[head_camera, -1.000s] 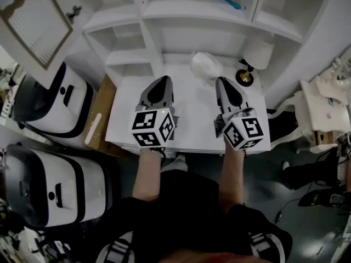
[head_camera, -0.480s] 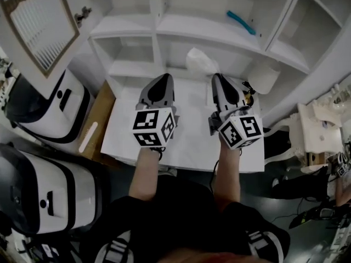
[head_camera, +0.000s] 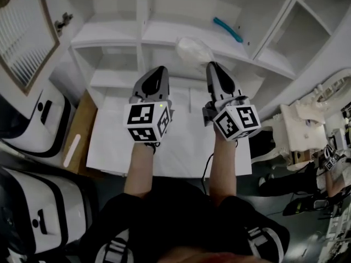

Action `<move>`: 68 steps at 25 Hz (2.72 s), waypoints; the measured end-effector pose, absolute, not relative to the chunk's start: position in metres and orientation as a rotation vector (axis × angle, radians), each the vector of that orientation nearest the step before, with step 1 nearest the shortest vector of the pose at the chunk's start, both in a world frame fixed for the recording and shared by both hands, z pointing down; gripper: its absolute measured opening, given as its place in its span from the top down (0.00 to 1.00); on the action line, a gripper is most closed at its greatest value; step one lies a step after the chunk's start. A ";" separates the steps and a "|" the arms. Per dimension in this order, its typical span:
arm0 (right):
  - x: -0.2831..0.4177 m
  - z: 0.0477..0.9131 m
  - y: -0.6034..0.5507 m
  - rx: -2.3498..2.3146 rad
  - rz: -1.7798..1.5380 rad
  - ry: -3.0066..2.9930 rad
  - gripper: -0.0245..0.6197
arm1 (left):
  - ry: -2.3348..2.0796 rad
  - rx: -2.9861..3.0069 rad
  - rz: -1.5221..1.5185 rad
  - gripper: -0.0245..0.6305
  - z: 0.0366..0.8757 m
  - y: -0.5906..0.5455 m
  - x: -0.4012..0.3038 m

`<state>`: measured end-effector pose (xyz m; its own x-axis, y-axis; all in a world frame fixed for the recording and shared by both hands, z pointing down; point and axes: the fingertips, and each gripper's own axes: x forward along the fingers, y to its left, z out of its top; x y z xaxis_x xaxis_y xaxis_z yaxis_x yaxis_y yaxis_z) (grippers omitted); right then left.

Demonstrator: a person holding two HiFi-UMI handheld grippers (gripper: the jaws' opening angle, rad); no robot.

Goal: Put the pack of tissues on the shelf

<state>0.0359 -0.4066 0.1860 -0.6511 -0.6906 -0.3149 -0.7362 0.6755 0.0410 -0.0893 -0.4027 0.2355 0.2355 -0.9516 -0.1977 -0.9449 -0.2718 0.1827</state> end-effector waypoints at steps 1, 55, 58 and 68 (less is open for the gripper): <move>0.036 0.183 -0.410 -1.148 0.246 2.614 0.92 | -1.876 2.456 -0.425 0.95 0.234 -0.406 -0.089; 0.036 0.200 -0.477 -1.461 0.362 2.720 0.78 | -1.742 2.425 -0.253 0.95 0.285 -0.442 -0.076; 0.044 0.212 -0.471 -1.468 0.307 2.733 0.87 | -1.726 2.424 -0.243 0.95 0.291 -0.436 -0.064; 0.066 0.257 -0.448 -1.423 0.135 2.773 0.91 | -1.766 2.378 -0.182 0.95 0.313 -0.411 -0.039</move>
<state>0.0657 -0.4484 0.2565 -0.5839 -0.8097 -0.0588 -0.8116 0.5803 0.0672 -0.0387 -0.4115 0.3133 0.2896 -0.9571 0.0056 -0.9360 -0.2820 0.2109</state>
